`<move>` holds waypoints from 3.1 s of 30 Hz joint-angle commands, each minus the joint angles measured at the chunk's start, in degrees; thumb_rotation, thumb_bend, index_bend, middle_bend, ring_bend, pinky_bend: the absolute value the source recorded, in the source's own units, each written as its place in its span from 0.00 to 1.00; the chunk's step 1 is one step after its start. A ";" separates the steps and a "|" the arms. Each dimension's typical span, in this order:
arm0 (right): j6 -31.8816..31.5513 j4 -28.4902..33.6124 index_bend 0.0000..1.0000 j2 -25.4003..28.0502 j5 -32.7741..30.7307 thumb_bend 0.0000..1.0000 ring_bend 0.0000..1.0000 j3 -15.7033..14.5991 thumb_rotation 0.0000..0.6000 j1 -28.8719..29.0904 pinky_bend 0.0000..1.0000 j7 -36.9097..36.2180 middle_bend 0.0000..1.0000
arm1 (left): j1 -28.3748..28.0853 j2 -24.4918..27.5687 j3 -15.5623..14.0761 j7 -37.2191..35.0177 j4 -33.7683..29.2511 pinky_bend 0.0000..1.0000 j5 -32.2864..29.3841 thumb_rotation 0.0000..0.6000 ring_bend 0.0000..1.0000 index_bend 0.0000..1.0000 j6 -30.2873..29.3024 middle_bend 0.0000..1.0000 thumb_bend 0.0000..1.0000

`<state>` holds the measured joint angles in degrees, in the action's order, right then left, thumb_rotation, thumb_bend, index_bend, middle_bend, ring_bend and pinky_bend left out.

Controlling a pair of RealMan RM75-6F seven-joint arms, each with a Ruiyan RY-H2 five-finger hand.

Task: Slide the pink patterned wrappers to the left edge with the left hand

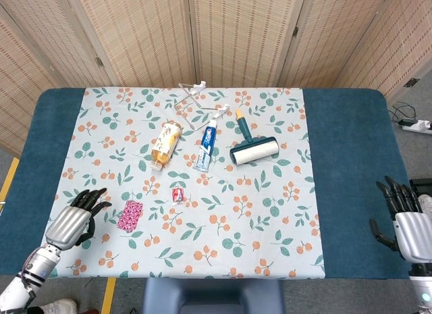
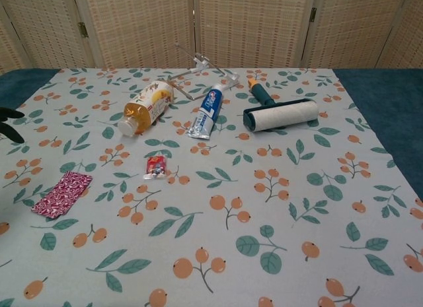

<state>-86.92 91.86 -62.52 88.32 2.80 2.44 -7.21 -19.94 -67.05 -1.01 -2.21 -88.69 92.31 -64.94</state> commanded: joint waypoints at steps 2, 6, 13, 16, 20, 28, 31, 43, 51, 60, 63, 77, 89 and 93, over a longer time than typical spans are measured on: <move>0.10 0.04 0.00 0.03 -0.19 0.46 0.00 0.09 1.00 0.05 0.00 -0.03 0.00 | -1.42 -0.80 -0.31 -0.33 -0.35 0.00 0.04 0.82 0.00 0.27 1.82 0.00 1.00; 0.22 0.04 0.00 0.07 -0.37 0.46 0.00 0.12 1.00 0.06 0.00 0.04 0.00 | -2.66 -2.05 -0.56 0.06 0.22 0.00 -0.06 0.72 0.00 0.28 3.36 0.00 1.00; 0.75 -0.22 0.00 -0.34 -0.57 0.46 0.00 0.22 1.00 0.37 0.00 -0.06 0.00 | -3.82 -5.25 -0.68 3.94 2.41 0.00 -0.62 0.60 0.00 0.30 4.50 0.00 1.00; 0.81 -0.55 0.00 -0.60 -0.60 0.46 0.00 0.29 1.00 0.47 0.00 -0.17 0.00 | -4.10 -6.85 -0.52 7.20 3.05 0.00 -2.07 0.60 0.00 0.30 5.45 0.00 1.00; 1.12 -0.68 0.00 -0.69 -0.83 0.46 0.00 0.33 1.00 0.58 0.00 -0.21 0.00 | -4.50 -8.32 -0.47 9.51 3.70 0.00 -3.53 0.60 0.00 0.30 6.46 0.00 1.00; 2.06 -0.95 0.00 -1.07 -1.33 0.46 0.00 0.34 1.00 0.96 0.00 -0.05 0.00 | -5.15 -11.21 -0.43 11.02 5.90 0.00 -5.28 0.59 0.00 0.30 7.34 0.00 1.00; 2.19 -1.10 0.00 -1.22 -1.44 0.46 0.00 0.40 1.00 1.06 0.00 0.08 0.00 | -5.33 -11.88 -0.40 11.79 6.15 0.00 -5.82 0.56 0.00 0.30 7.44 0.00 0.99; 2.55 -1.91 0.00 -1.57 -2.10 0.46 0.00 0.38 1.00 1.01 0.00 -0.32 0.00 | -6.04 -14.30 -0.38 15.71 7.01 0.00 -8.63 0.55 0.00 0.29 8.69 0.00 0.98; 2.79 -2.08 0.00 -1.69 -2.26 0.46 0.00 0.40 1.00 1.10 0.00 -0.27 0.00 | -6.38 -14.53 -0.44 16.61 7.90 0.00 -10.84 0.55 0.00 0.28 9.90 0.00 0.97; 2.88 -2.04 0.00 -1.65 -2.50 0.46 0.00 0.53 1.00 1.17 0.00 0.05 0.00 | -6.00 -12.45 -0.52 16.82 8.27 0.00 -13.40 0.55 0.00 0.28 10.28 0.00 0.96; 2.82 -2.00 0.00 -1.64 -2.55 0.46 0.00 0.54 1.00 1.13 0.00 0.11 0.00 | -5.71 -11.39 -0.69 16.73 8.76 0.00 -14.29 0.54 0.00 0.28 10.44 0.00 0.96; 2.65 -2.09 0.00 -1.85 -2.33 0.46 0.00 0.46 1.00 1.07 0.00 0.18 0.00 | -4.79 -8.74 -0.68 15.58 4.93 0.00 -14.28 0.55 0.00 0.28 8.30 0.00 0.95; 2.50 -2.89 0.00 -2.03 -3.10 0.46 0.00 0.30 1.00 0.43 0.00 -0.63 0.00 | -7.15 -11.96 -0.59 20.97 2.26 0.00 -14.85 0.54 0.00 0.28 10.65 0.00 0.94; 2.35 -3.25 0.00 -2.18 -3.12 0.46 0.00 0.27 1.00 0.26 0.00 -0.97 0.00 | -7.50 -12.57 -0.51 22.05 2.75 0.00 -16.21 0.52 0.00 0.28 11.40 0.00 0.94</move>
<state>-84.58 88.62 -64.69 85.21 3.08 2.72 -8.17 -27.33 -79.45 -1.55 19.58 -86.13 76.42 -53.77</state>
